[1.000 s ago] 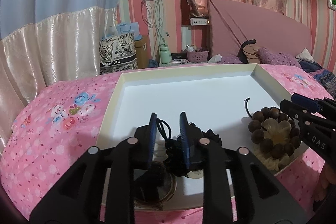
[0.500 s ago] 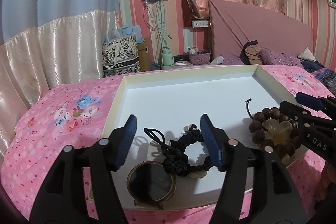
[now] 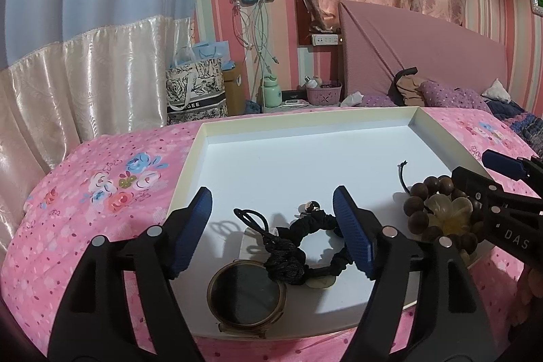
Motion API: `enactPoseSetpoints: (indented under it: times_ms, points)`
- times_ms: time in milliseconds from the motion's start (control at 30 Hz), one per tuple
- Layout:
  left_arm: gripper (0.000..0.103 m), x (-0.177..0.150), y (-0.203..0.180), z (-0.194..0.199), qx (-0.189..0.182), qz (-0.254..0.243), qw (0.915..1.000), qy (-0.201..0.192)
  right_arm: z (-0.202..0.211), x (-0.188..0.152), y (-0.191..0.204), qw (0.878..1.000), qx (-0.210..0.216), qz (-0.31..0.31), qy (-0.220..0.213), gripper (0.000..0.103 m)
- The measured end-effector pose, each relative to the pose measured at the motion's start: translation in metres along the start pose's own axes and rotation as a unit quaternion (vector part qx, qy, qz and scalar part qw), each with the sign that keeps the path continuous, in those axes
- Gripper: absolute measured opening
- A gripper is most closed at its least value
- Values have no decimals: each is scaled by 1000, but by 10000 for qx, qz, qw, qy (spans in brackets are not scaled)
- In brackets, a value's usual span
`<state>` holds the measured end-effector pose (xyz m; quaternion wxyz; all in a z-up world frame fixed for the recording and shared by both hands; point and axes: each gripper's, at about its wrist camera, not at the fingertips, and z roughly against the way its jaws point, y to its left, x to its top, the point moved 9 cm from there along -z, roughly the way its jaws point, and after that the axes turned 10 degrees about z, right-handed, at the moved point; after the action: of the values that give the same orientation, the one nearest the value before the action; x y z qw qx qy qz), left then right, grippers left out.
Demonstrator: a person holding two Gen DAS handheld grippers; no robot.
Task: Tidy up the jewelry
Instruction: 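Open both grippers and lift them away from the tray, then move the left gripper to the black coiled cord while the right gripper approaches the red string bracelet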
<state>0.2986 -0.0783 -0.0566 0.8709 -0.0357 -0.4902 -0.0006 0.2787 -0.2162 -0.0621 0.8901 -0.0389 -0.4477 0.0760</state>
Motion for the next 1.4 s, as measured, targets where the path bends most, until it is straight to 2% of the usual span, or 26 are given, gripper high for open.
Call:
enactPoseSetpoints:
  times_ms: [233, 300, 367, 400, 533, 667, 767, 933, 1100, 1200, 1267, 1400]
  points:
    - [79, 1, 0, 0, 3, 19, 10000, -22, -2, 0, -1, 10000, -9, -18, 37, 63]
    - [87, 1, 0, 1, -1, 27, 10000, -32, -2, 0, -2, 10000, -15, -24, 28, 71]
    - [97, 1, 1, 1, 2, 52, 10000, -49, -1, 0, -4, 10000, -28, -51, 14, 72]
    - [98, 1, 2, 1, 2, 73, 10000, -61, -1, 0, -5, 10000, -25, -81, 16, 73]
    - [98, 2, 5, 4, -35, 172, 9998, -116, 4, 0, -13, 9996, -52, -248, -88, 74]
    - [98, 6, 9, 14, -186, 319, 9988, -314, 10, -1, -25, 9984, 92, -552, -126, 75]
    - [98, 7, 17, 14, -203, 464, 9986, -158, 25, 2, -48, 9959, 46, -882, -211, 75]
    - [98, 31, 35, 35, -233, 825, 9961, -198, 54, 11, -78, 9939, -60, -1045, -357, 79]
    - [98, 49, 68, 82, 114, 319, 9986, -416, 83, -7, -97, 9945, 177, -1021, -137, 80]
    - [100, 34, 117, 108, 306, 552, 9971, -414, 99, -34, -119, 9953, 9, -968, 65, 81]
    - [100, 11, 149, 118, 399, 793, 9958, -231, 105, -55, -126, 9943, 102, -1029, 246, 81]
    - [100, -35, 179, 125, 594, 828, 9947, 129, 106, -86, -116, 9945, 216, -935, 426, 81]
